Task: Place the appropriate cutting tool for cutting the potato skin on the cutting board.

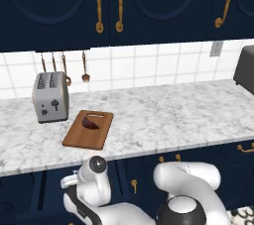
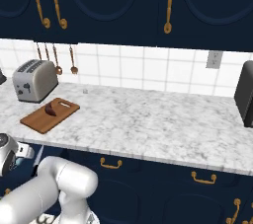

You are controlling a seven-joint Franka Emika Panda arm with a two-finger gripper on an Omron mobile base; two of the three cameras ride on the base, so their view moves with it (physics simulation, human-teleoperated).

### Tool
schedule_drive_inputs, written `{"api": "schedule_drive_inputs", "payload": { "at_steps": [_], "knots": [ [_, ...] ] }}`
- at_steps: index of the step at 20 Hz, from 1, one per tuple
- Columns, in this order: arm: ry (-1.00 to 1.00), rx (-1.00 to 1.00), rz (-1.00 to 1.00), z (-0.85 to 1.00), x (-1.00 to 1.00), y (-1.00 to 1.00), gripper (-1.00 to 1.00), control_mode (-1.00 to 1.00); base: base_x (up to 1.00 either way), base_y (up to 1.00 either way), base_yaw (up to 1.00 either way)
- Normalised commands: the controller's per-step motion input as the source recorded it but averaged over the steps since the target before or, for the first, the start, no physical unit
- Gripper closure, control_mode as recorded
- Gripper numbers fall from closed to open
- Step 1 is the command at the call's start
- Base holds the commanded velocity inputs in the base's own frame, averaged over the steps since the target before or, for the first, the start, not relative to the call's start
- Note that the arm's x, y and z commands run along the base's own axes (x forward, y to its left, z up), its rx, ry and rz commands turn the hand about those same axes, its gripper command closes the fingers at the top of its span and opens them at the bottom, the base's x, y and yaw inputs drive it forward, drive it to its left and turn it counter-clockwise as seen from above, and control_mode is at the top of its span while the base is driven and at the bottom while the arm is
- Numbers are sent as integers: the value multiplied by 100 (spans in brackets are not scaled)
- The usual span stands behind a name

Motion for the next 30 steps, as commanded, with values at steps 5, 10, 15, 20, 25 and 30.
{"api": "schedule_drive_inputs", "payload": {
  "at_steps": [5, 10, 15, 20, 25, 30],
  "knots": [
    [0, 0, 0, -4, 3, 1, -100, -100, 0, 0, 0],
    [1, -1, 0, -19, 22, 25, -100, -100, 0, 0, 0],
    [0, 0, 0, -4, 1, 0, -100, -100, 0, 0, 0],
    [4, 0, 0, -20, 0, 0, -100, -100, 0, 0, 0],
    [11, 1, 0, -9, 4, 0, -100, -100, 0, 0, 0],
    [3, 0, 0, 0, 1, 0, -100, -100, 0, 0, 0]
  ]
}}
